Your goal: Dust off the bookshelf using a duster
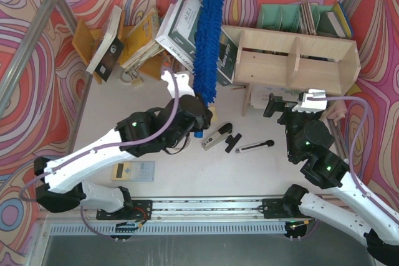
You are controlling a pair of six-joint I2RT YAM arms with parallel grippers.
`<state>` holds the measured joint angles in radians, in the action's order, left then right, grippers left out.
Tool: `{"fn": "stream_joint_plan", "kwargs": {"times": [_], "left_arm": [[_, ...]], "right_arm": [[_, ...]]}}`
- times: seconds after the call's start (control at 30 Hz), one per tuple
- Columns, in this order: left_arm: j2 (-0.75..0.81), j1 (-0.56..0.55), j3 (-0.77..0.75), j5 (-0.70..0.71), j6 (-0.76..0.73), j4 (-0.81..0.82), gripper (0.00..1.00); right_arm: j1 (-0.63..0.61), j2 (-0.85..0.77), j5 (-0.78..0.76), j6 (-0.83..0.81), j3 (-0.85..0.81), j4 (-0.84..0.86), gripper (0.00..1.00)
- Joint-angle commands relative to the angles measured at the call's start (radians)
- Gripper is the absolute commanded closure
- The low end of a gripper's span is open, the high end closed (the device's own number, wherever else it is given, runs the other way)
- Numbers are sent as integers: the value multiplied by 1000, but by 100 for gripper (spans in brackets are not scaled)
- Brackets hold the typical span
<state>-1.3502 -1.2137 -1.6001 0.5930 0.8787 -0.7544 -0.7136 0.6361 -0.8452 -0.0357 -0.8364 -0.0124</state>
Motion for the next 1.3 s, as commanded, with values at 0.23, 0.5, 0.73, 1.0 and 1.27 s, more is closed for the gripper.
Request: {"fn": "stream_joint_plan", "kwargs": {"times": [0.23, 0.5, 0.73, 1.0, 1.27], "left_arm": [[11, 7, 51, 34, -3, 86, 100], [-107, 7, -14, -121, -25, 66, 100], [-58, 6, -30, -23, -57, 27, 100], [99, 7, 36, 142, -141, 64, 100], [183, 7, 91, 162, -217, 133, 100]], "right_arm": [[-3, 3, -18, 10, 8, 34, 1], [-3, 6, -18, 9, 7, 34, 1], [-3, 5, -17, 10, 5, 32, 1], [-2, 6, -15, 11, 6, 34, 1], [-3, 11, -15, 11, 5, 32, 1]]}}
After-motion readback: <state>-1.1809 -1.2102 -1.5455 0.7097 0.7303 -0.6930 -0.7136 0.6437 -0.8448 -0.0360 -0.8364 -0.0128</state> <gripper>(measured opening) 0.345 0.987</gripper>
